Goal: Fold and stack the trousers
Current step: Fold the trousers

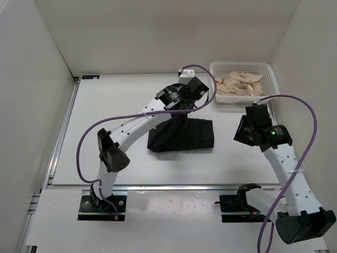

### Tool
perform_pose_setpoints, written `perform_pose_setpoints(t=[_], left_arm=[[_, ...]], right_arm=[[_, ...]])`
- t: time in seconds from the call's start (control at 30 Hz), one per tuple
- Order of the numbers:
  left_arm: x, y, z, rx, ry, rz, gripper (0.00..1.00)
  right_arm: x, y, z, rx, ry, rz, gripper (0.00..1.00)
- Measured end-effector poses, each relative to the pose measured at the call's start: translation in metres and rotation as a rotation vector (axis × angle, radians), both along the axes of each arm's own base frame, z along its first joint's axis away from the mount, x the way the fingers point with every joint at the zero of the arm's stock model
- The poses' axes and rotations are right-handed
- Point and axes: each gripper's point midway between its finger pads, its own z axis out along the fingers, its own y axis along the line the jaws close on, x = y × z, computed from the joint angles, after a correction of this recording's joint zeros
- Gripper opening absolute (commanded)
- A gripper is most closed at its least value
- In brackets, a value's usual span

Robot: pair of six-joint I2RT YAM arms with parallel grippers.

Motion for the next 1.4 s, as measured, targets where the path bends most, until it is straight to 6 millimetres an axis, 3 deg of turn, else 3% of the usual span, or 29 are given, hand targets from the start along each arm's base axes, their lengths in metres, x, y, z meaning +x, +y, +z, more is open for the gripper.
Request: perform_pose_setpoints(t=[0.1,0.13,0.17,0.27,0.4,0.5,0.6,0.63,0.67,0.7,0.77,0.83,1.0,1.07,1.17,1.2,1.23,1.3,1.4], left_arm=[[-0.002,-0.024,-0.004,-0.011,0.002,-0.041,0.35],[-0.002,-0.034,-0.004,-0.020,0.001,-0.062,0.65],[-0.003,-0.044,-0.005,-0.030,0.004,-0.094,0.73],[-0.008,-0.074,-0.001,-0.108,0.021,-0.174,0.78],[-0.019,-0.079,0.004,-0.136,0.037,-0.227,0.74],[-0.027,-0.056,0.006,-0.121,0.057,-0.230,0.62],[-0.027,-0.013,0.011,-0.113,0.071,-0.190,0.55],[-0.024,0.002,0.011,-0.110,0.072,-0.169,0.54],[-0.023,0.022,0.009,-0.103,0.078,-0.138,0.54],[-0.021,0.036,0.005,-0.096,0.087,-0.112,0.54],[-0.018,0.063,-0.010,-0.074,0.115,-0.055,0.57],[-0.019,0.082,-0.034,-0.038,0.166,-0.012,0.58],[-0.033,0.104,-0.085,0.033,0.292,0.031,0.58],[-0.035,0.107,-0.090,0.038,0.308,0.036,0.58],[-0.035,0.106,-0.089,0.029,0.307,0.039,0.58],[-0.035,0.106,-0.088,0.027,0.306,0.038,0.58],[-0.035,0.106,-0.088,0.025,0.307,0.038,0.58],[-0.034,0.107,-0.088,0.023,0.307,0.042,0.58],[-0.032,0.109,-0.088,0.021,0.308,0.048,0.58]], right_arm=[[-0.002,-0.002,0.002,-0.005,-0.005,-0.004,0.40],[-0.004,-0.002,0.002,-0.006,-0.003,-0.005,0.40],[-0.005,-0.003,0.002,-0.006,-0.003,-0.006,0.40],[-0.007,-0.004,0.002,-0.009,-0.003,-0.008,0.41],[-0.009,-0.005,0.002,-0.013,0.003,-0.010,0.41],[-0.008,-0.003,0.001,-0.004,0.006,-0.004,0.41],[0.000,0.008,-0.004,0.033,0.027,0.025,0.41],[0.004,0.014,-0.007,0.053,0.040,0.040,0.44],[0.010,0.022,-0.011,0.077,0.058,0.062,0.55],[0.016,0.028,-0.016,0.095,0.080,0.080,0.60],[0.030,0.045,-0.027,0.128,0.135,0.135,0.75],[0.047,0.061,-0.038,0.150,0.184,0.188,0.76],[0.084,0.089,-0.072,0.185,0.257,0.277,0.78],[0.091,0.094,-0.085,0.190,0.285,0.287,0.73],[0.099,0.098,-0.103,0.190,0.322,0.301,0.49],[0.101,0.099,-0.107,0.190,0.330,0.304,0.40],[0.101,0.100,-0.111,0.192,0.338,0.305,0.17],[0.101,0.101,-0.111,0.192,0.338,0.308,0.01],[0.103,0.102,-0.102,0.185,0.307,0.305,0.01]])
